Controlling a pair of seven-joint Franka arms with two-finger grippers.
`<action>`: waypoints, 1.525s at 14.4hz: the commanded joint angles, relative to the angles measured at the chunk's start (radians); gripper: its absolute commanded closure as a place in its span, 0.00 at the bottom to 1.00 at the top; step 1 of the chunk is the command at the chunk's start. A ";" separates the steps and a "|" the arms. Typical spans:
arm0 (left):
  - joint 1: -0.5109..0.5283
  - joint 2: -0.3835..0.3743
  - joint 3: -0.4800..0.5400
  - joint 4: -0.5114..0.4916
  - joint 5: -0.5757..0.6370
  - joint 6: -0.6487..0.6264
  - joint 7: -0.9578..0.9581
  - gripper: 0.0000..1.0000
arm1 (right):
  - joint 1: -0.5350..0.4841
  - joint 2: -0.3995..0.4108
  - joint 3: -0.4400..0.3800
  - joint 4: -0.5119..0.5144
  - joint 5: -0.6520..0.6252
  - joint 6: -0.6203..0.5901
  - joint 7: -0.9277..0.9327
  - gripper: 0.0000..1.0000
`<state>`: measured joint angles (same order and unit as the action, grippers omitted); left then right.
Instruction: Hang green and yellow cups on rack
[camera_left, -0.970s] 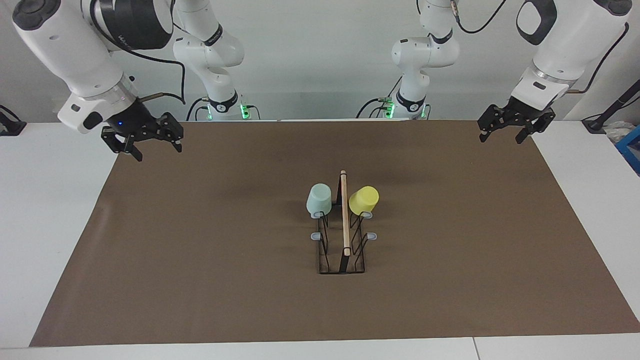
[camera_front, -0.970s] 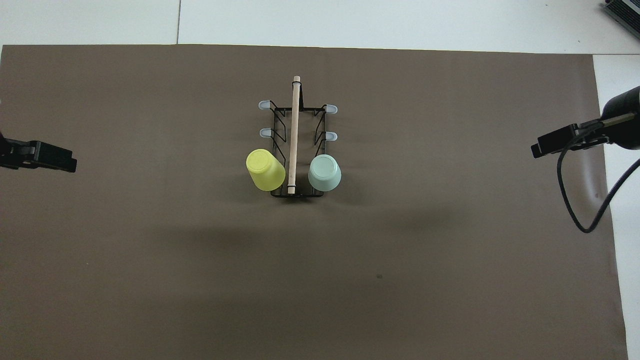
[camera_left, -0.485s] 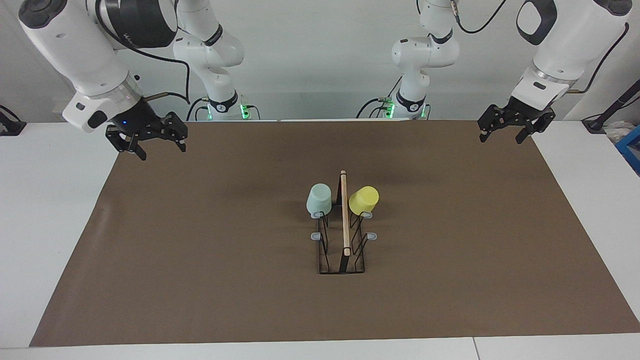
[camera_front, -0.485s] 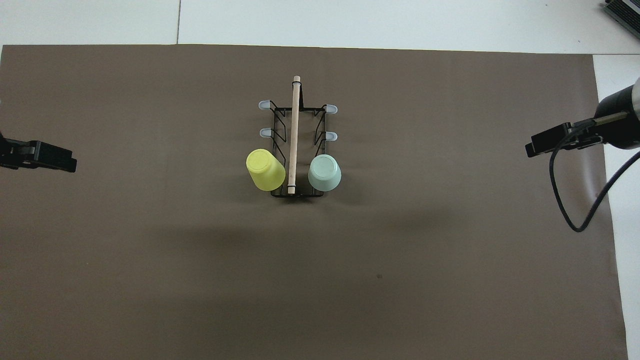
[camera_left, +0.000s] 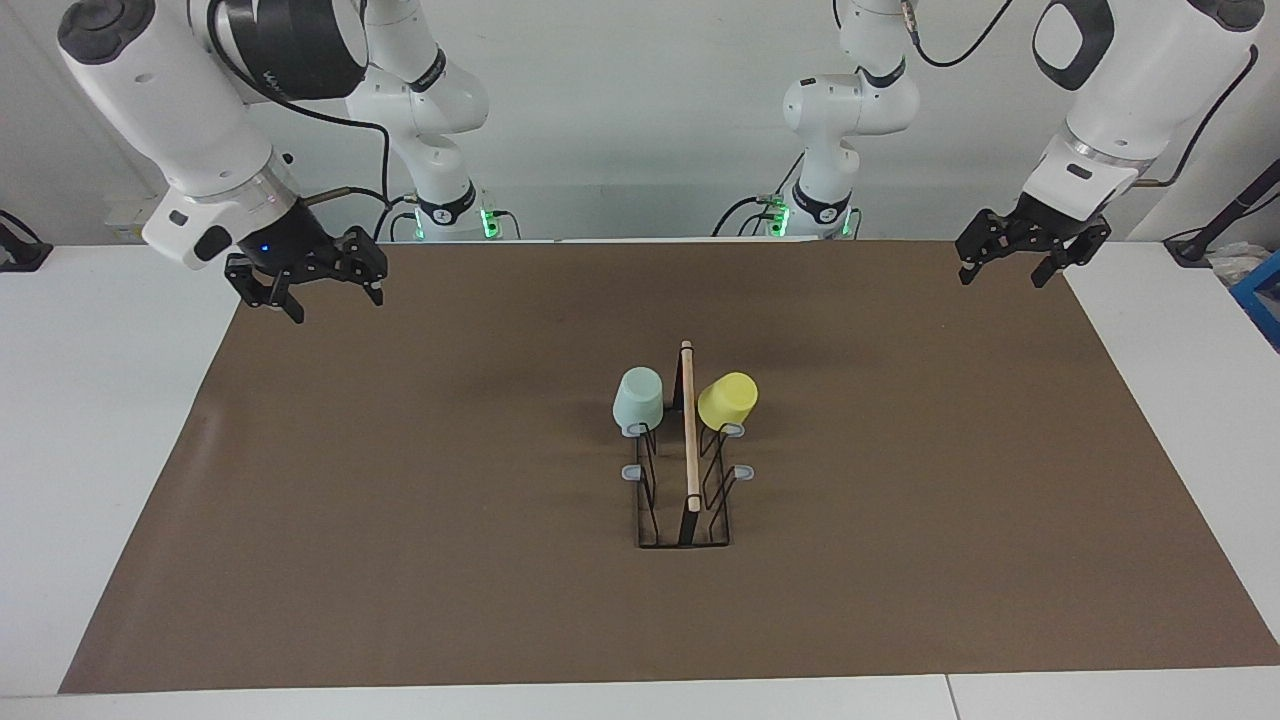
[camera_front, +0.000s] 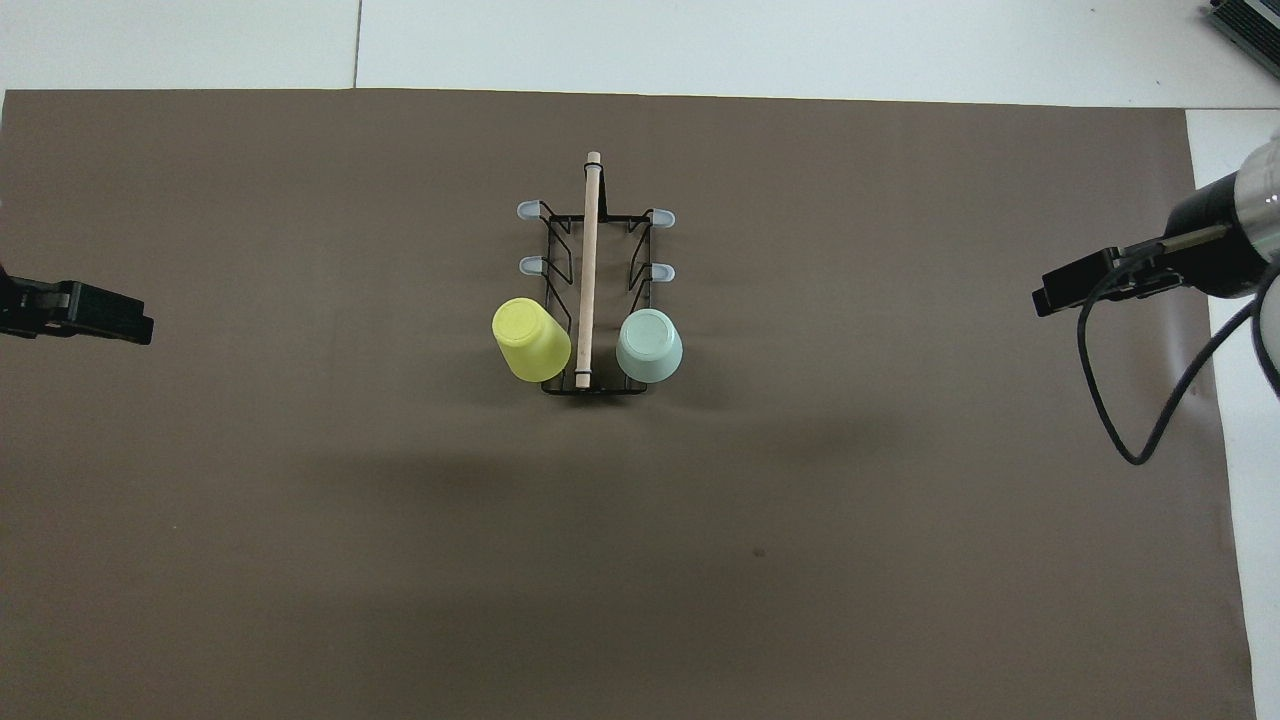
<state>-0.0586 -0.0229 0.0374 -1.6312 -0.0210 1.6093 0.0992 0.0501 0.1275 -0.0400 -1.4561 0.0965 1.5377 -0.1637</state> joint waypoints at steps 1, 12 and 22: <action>0.000 -0.022 0.002 -0.027 -0.004 0.018 0.000 0.00 | 0.051 0.014 -0.053 0.028 -0.011 -0.017 0.020 0.00; 0.000 -0.023 0.004 -0.032 -0.004 0.021 -0.003 0.00 | 0.140 0.000 -0.138 0.109 -0.012 -0.149 0.021 0.00; 0.000 -0.026 0.006 -0.039 -0.004 0.035 -0.001 0.00 | 0.174 -0.025 -0.129 -0.073 -0.105 0.053 0.181 0.00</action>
<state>-0.0586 -0.0229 0.0378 -1.6362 -0.0210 1.6159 0.0992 0.2192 0.1283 -0.1680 -1.4512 0.0414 1.5238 0.0084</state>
